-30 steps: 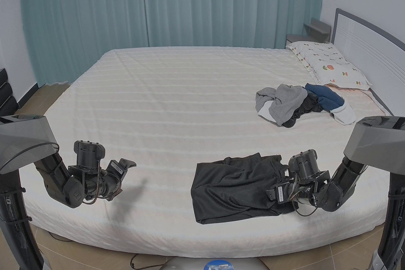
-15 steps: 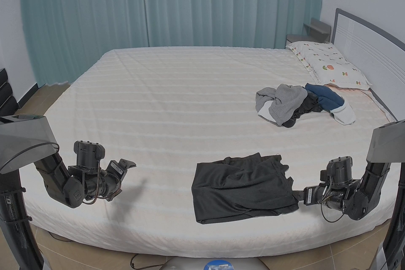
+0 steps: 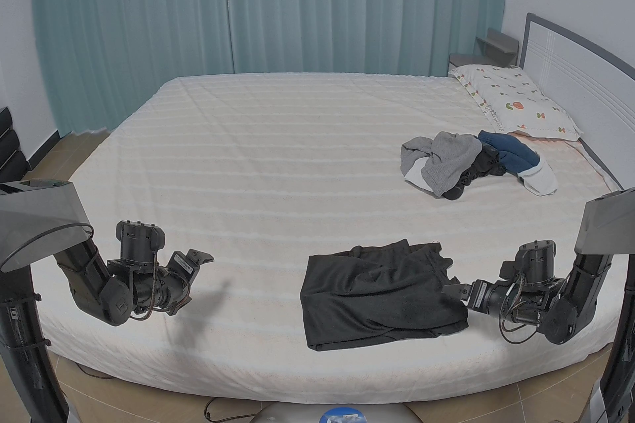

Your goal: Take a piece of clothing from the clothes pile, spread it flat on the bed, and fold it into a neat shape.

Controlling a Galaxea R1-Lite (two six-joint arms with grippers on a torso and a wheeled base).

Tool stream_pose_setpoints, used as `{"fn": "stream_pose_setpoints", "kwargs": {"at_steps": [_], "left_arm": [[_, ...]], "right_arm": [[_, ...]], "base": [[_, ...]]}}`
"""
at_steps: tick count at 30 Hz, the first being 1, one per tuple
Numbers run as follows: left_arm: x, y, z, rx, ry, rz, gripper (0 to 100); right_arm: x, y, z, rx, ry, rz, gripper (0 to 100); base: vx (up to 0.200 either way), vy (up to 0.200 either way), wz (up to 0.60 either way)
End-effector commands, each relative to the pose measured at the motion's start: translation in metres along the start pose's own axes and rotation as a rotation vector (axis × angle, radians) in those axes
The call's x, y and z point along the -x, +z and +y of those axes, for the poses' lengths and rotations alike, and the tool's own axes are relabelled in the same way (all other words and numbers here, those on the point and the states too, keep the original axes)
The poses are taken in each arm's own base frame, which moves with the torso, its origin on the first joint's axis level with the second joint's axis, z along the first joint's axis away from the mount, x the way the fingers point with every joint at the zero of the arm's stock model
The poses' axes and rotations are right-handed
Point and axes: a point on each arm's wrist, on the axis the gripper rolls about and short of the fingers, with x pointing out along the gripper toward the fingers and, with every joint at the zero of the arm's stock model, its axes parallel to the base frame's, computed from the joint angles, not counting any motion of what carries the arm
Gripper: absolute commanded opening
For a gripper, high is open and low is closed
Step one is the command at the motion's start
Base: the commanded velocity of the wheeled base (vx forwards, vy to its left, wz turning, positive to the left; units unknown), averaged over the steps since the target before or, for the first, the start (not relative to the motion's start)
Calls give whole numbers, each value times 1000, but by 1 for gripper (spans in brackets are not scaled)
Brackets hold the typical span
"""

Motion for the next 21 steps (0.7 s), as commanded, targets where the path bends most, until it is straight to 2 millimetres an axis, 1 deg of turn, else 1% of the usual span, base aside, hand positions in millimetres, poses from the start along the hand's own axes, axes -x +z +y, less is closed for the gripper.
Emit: {"fn": "stream_pose_setpoints", "kwargs": {"at_steps": [1, 5, 6, 10, 13, 15, 21], "left_arm": [[0, -1, 1, -10, 4, 3, 100], [0, -1, 1, -15, 4, 3, 100], [0, -1, 1, -15, 4, 3, 100], [-1, 0, 1, -15, 3, 2, 100], [0, -1, 1, -13, 4, 3, 100], [0, -1, 1, -15, 4, 3, 100], [0, -1, 1, -13, 4, 3, 100]], "right_arm": [[-14, -5, 2, -3, 33, 32, 100], [-19, -9, -1, -5, 27, 47, 100], [-19, -10, -2, -2, 23, 52, 0], [-16, -13, -4, 20, 3, 66, 0], [-9, -6, -6, 31, -4, 35, 0], [-6, -5, -8, 33, -12, 29, 0], [8, -8, -12, 39, -30, 38, 0]], "base": [[0, 0, 0], [0, 0, 0], [0, 0, 0], [0, 0, 0], [0, 0, 0], [0, 0, 0], [0, 0, 0]]}}
